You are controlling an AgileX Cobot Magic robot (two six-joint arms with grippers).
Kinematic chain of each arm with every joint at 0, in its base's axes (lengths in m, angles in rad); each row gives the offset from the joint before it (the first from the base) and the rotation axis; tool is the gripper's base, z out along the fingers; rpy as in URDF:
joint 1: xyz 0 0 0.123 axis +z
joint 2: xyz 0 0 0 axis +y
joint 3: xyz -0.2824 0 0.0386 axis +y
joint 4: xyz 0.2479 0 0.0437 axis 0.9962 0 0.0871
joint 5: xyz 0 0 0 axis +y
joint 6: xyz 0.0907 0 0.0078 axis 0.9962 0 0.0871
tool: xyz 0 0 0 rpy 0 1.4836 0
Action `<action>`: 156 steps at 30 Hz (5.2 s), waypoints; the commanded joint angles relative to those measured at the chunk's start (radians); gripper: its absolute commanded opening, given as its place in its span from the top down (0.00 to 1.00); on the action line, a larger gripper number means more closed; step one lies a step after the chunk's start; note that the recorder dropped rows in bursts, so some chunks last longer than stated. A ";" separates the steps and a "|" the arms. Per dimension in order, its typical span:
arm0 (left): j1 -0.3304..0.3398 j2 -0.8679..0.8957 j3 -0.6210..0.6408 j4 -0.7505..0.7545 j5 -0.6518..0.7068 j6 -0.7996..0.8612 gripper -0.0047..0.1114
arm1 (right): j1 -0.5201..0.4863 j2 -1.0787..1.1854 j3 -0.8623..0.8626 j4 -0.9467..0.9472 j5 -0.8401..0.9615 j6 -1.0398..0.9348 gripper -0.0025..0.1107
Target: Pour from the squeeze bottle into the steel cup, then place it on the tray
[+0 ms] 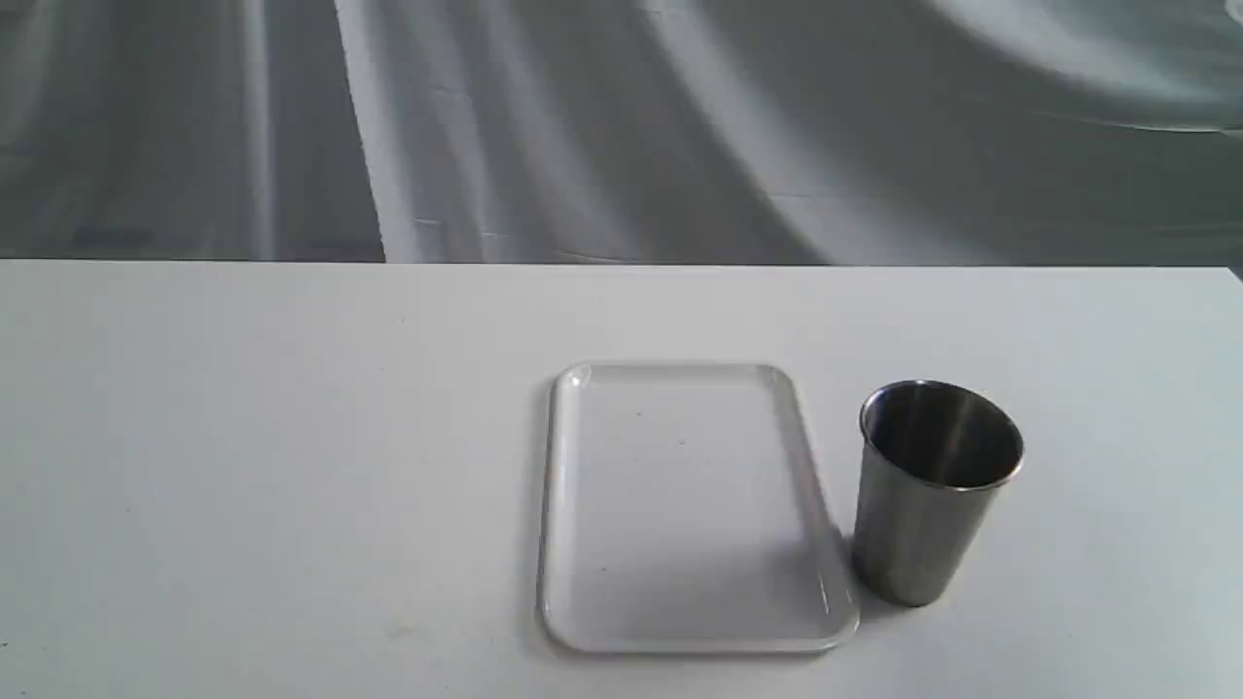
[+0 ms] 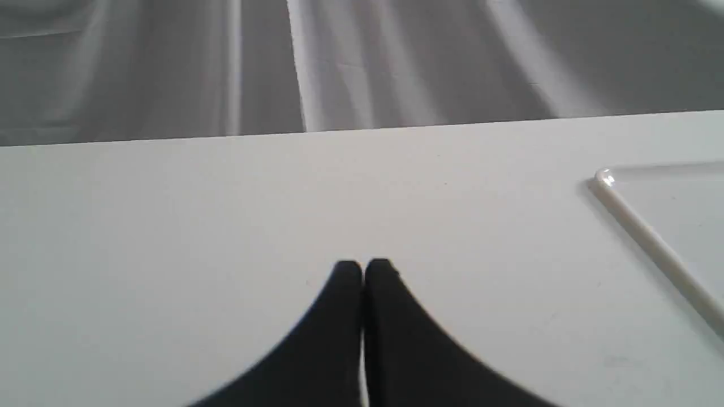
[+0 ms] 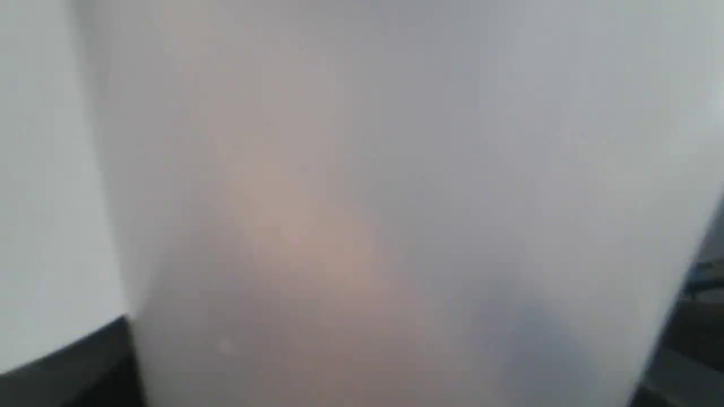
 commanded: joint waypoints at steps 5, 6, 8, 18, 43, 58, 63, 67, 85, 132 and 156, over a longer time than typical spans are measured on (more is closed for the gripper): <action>0.002 -0.003 0.004 -0.001 -0.008 -0.003 0.96 | 0.039 0.101 0.001 -0.108 0.048 0.005 0.98; 0.002 -0.003 0.004 -0.001 -0.008 -0.003 0.96 | 0.047 0.112 0.001 -0.116 0.056 0.005 0.98; 0.002 -0.003 0.004 -0.001 -0.008 -0.003 0.96 | 0.049 0.127 0.001 -0.120 0.061 0.005 0.98; 0.002 -0.003 0.004 -0.001 -0.008 -0.005 0.96 | 0.049 0.163 0.062 -0.208 0.061 0.005 0.98; 0.002 -0.003 0.004 -0.001 -0.008 -0.005 0.96 | 0.049 0.282 0.114 -0.372 0.069 -0.011 0.98; 0.002 -0.003 0.004 -0.001 -0.008 -0.003 0.96 | 0.051 0.363 0.091 -0.421 0.158 -0.011 0.98; 0.002 -0.003 0.004 -0.001 -0.008 -0.005 0.96 | 0.081 0.389 0.050 -0.421 0.174 -0.099 0.98; 0.002 -0.003 0.004 -0.001 -0.008 -0.005 0.96 | 0.101 0.411 0.022 -0.421 0.176 -0.149 0.98; 0.002 -0.003 0.004 -0.001 -0.008 -0.005 0.96 | 0.129 0.415 0.017 -0.421 0.170 -0.345 0.98; 0.002 -0.003 0.004 -0.001 -0.008 -0.003 0.96 | 0.131 0.415 -0.053 -0.421 0.154 -0.636 0.98; 0.002 -0.003 0.004 -0.001 -0.008 -0.002 0.96 | 0.131 0.415 -0.053 -0.402 0.122 -0.574 0.98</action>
